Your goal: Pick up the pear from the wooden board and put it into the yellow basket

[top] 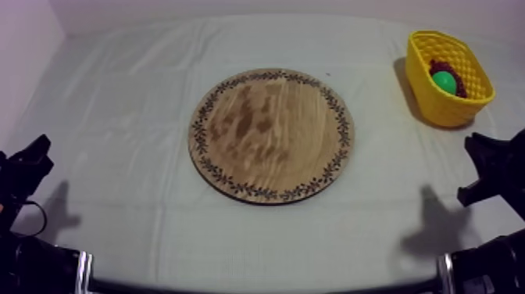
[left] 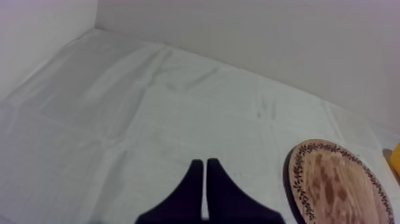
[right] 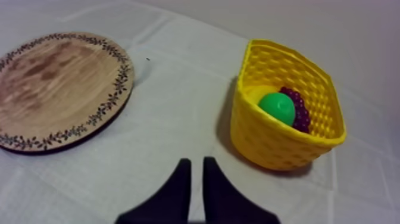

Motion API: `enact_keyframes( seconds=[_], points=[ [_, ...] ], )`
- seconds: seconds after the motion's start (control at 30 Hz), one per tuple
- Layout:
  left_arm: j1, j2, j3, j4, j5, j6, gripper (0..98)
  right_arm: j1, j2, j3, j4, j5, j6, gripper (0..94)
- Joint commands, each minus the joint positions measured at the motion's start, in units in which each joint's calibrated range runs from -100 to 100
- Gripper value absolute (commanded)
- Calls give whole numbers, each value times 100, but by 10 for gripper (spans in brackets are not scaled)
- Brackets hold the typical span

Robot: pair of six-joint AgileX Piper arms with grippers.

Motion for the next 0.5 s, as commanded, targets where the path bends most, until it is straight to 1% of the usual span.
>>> enact_keyframes(
  seconds=[0.0, 0.13, 0.23, 0.33, 0.47],
  points=[
    [1, 0, 0, -2, -1, 0, 1, -14, -230, -26, 24, 236, -134, 15],
    [1, 0, 0, -2, -1, 0, 1, -69, -362, -41, 45, 498, -362, 8],
    [1, 0, 0, -2, -1, 0, 1, -115, -390, 50, 128, 369, -552, 7],
    [1, 0, 0, -2, -1, 0, 1, -229, -399, 119, 196, 205, -537, 6],
    [1, 0, 0, -2, -1, 0, 1, -341, -403, 146, 222, 145, -473, 5]
  ],
)
